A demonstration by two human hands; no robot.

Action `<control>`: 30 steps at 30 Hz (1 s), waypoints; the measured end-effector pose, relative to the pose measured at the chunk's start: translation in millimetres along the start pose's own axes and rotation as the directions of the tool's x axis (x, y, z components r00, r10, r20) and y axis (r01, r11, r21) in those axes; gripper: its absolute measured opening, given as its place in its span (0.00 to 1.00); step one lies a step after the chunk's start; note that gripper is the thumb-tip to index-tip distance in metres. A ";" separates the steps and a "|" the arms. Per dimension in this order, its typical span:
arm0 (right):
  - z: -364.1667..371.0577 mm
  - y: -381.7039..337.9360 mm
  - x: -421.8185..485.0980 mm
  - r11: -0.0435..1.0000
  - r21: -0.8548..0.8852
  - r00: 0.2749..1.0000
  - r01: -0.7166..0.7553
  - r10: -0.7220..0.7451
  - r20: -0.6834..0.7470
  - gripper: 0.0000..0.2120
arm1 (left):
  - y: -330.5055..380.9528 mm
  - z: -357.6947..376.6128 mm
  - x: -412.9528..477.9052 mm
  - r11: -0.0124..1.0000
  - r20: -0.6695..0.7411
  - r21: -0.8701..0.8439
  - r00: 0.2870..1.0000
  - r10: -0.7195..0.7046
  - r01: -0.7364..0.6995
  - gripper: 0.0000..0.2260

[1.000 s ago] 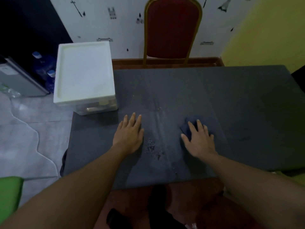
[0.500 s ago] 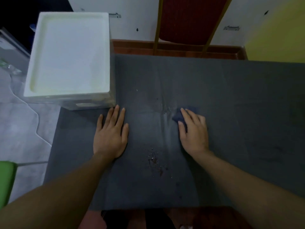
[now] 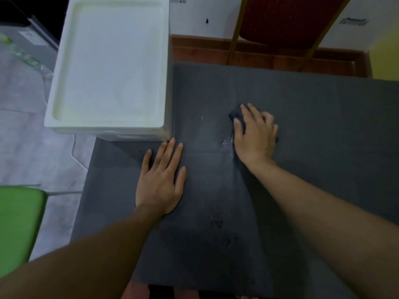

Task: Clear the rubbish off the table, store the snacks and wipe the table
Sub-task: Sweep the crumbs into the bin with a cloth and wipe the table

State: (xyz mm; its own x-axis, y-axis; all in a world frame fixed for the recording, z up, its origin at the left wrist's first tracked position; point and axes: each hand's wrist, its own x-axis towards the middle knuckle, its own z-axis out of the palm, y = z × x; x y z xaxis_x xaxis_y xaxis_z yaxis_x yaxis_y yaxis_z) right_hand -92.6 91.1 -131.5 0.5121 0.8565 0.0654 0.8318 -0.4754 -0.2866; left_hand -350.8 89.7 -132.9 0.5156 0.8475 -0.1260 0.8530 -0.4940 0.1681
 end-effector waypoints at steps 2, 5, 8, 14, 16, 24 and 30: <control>-0.7 -15.7 -15.2 0.990 0.030 0.990 0.140 -0.141 0.021 0.24 | 0.2 -0.4 0.4 1.000 0.001 -0.006 1.000 0.003 -0.003 0.26; -5.0 -3.5 -41.0 0.850 0.087 0.844 0.520 -0.527 0.102 0.23 | 0.9 -1.1 0.7 1.000 0.002 -0.017 1.000 0.007 -0.007 0.26; -8.7 19.0 1.3 0.723 0.056 0.715 0.689 -0.690 0.112 0.24 | 0.5 -2.4 1.4 1.000 0.006 -0.002 1.000 0.003 -0.003 0.27; 13.7 -21.5 104.1 0.987 0.054 0.988 0.153 -0.151 -0.036 0.22 | -0.5 -2.3 3.4 1.000 0.021 0.000 1.000 0.007 -0.007 0.27; 17.7 -40.2 96.9 0.970 0.126 0.978 0.209 -0.205 -0.043 0.21 | -1.0 -2.4 3.4 1.000 0.029 -0.001 1.000 0.005 -0.005 0.27; 22.4 -39.0 84.8 0.778 0.084 0.782 0.622 -0.623 -0.028 0.20 | -0.8 -3.8 3.9 1.000 0.047 0.013 0.999 0.001 -0.001 0.27; 29.8 -79.9 100.9 0.925 0.216 0.950 0.313 -0.309 -0.050 0.20 | -2.0 -3.8 3.7 1.000 0.050 0.017 0.999 0.009 -0.010 0.27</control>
State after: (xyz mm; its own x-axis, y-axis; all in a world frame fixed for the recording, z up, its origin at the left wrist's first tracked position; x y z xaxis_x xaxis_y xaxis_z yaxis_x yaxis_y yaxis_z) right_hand -113.8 221.6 -130.5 0.2398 0.9502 0.1988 0.8830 -0.1284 -0.4515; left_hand -350.9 94.6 -130.0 0.5266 0.8324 -0.1728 0.8492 -0.5055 0.1529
